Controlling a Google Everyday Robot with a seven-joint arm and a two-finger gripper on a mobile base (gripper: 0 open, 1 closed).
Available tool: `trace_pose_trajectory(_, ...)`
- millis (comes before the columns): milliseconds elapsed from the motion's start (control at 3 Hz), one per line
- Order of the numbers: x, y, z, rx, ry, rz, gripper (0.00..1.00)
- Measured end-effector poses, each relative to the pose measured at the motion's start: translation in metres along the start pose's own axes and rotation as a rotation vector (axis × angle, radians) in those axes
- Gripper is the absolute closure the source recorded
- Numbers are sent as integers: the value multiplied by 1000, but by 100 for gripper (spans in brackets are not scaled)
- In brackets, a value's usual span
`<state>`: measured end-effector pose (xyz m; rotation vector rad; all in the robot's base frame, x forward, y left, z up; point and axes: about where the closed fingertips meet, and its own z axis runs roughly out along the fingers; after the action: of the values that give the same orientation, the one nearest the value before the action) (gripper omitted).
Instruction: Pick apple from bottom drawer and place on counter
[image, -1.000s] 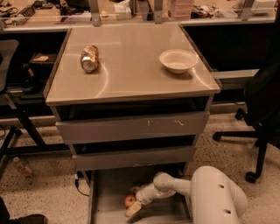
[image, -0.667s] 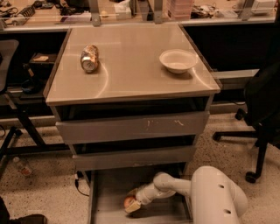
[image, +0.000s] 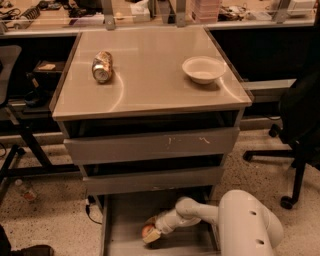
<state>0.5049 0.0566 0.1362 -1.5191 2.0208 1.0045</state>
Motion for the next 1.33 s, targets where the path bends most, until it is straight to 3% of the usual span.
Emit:
trace_pose_trajectory(333,0,0,0,0,0,0,100)
trace_pose_trajectory(667,-7,5,-2,-5,-2,-4,100)
trace_pose_trajectory(1000,-27,11,-26,41,-13,-13,100)
trace_pose_trajectory(1333,-47,32,-54,105,-14,-17,100)
